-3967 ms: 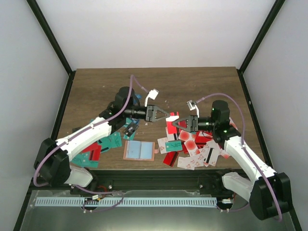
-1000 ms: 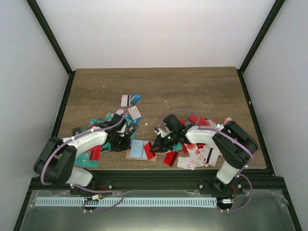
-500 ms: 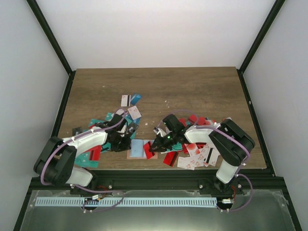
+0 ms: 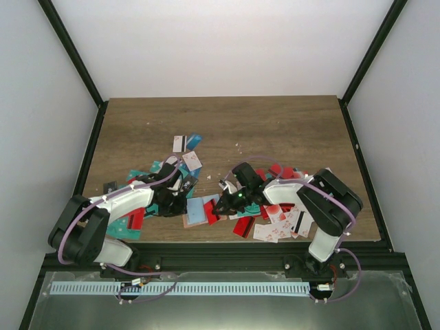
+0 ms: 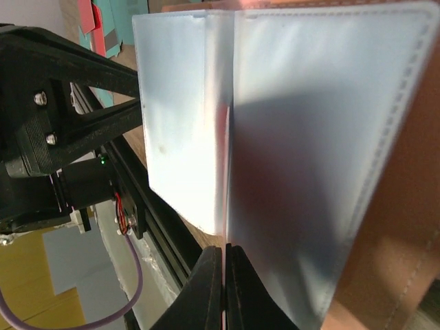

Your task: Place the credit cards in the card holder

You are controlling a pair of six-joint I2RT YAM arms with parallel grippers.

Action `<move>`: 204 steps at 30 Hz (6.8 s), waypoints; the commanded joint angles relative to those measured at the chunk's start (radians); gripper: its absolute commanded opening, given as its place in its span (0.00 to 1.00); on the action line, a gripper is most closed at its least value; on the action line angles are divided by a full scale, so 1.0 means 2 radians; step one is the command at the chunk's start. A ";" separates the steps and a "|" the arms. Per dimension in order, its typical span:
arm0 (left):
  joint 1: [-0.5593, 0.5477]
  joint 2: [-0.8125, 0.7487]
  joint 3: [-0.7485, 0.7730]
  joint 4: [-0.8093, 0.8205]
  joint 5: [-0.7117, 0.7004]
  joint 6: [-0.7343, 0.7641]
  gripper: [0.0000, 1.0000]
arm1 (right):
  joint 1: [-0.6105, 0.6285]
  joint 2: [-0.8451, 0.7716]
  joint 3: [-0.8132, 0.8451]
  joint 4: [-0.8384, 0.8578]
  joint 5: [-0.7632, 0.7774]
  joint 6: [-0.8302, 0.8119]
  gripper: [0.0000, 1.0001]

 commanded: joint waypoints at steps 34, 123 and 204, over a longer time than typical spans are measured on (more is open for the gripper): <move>-0.010 0.016 0.010 -0.027 -0.018 0.002 0.08 | -0.005 0.009 -0.004 0.066 0.010 -0.022 0.01; -0.045 0.058 0.039 -0.026 -0.026 0.009 0.06 | -0.012 0.133 0.000 0.230 -0.073 0.128 0.01; -0.058 0.041 -0.008 0.015 -0.060 -0.006 0.22 | 0.036 0.053 0.067 -0.045 0.016 -0.023 0.62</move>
